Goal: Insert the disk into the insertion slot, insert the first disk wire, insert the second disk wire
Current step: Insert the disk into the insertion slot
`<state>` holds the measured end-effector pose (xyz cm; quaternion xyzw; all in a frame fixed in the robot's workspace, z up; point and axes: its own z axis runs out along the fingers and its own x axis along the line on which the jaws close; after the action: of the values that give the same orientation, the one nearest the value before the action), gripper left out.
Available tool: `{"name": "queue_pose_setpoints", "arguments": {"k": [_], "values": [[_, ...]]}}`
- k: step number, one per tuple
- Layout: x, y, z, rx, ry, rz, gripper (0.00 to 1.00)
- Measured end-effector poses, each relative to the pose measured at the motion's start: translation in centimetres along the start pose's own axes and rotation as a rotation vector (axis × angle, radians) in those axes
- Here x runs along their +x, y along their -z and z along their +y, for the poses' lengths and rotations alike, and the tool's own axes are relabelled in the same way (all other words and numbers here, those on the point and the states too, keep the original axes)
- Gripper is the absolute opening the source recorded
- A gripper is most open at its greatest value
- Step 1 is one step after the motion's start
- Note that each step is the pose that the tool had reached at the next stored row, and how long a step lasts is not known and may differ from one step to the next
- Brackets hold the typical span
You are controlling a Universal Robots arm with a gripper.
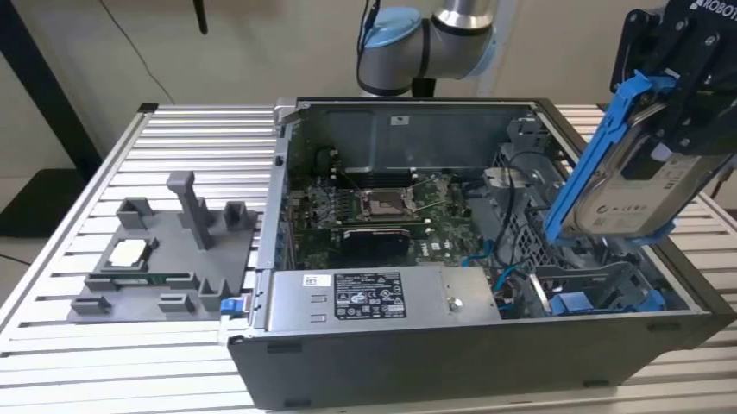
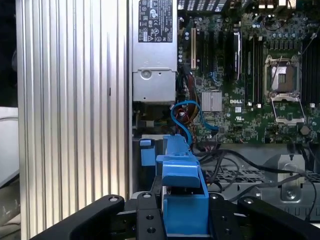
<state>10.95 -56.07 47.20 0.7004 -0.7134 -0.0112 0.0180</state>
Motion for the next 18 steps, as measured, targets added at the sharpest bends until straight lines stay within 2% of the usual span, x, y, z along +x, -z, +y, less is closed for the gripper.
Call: {"name": "queue_pose_setpoints", "arguments": {"k": [18], "values": [[-0.02,-2.16,-0.23,0.0139,0.0,-0.0002,0.33]]}}
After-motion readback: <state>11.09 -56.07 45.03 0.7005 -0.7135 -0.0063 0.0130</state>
